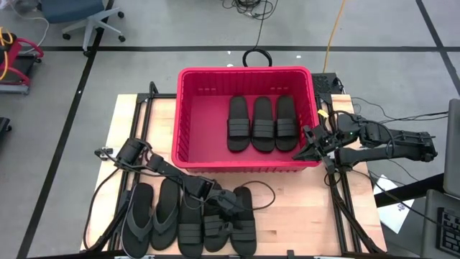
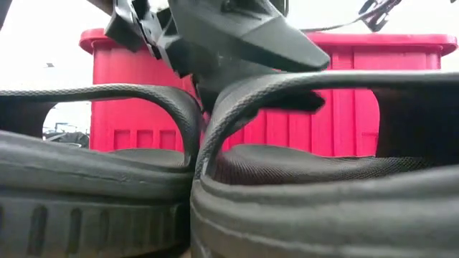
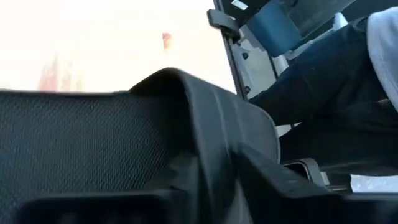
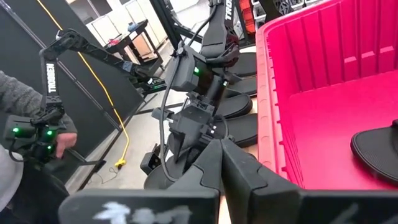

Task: Pick and place slides into bin
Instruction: Put the black slide into the red bin

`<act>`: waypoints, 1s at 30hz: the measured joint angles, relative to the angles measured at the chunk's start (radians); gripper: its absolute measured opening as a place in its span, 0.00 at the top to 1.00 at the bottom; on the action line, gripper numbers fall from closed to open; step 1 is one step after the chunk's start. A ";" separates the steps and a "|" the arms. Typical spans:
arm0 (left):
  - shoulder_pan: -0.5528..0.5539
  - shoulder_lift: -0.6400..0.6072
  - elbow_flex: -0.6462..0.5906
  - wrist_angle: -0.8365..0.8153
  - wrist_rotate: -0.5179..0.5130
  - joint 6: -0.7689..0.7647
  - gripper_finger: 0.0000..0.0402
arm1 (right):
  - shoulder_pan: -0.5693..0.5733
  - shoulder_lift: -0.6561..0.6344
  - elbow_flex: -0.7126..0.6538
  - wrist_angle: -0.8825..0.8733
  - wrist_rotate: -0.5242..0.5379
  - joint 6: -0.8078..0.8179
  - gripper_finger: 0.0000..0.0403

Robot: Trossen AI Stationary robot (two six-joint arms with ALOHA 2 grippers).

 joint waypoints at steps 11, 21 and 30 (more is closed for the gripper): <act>-0.003 -0.038 0.172 -0.115 0.141 0.100 0.99 | 0.000 0.003 0.000 0.000 0.001 0.000 1.00; -0.002 -0.277 0.309 -0.632 0.114 0.286 0.98 | 0.000 0.026 0.000 -0.006 0.001 0.000 1.00; 0.027 -0.553 0.493 -0.970 -0.223 0.296 0.99 | 0.000 0.039 0.000 0.003 0.001 -0.001 1.00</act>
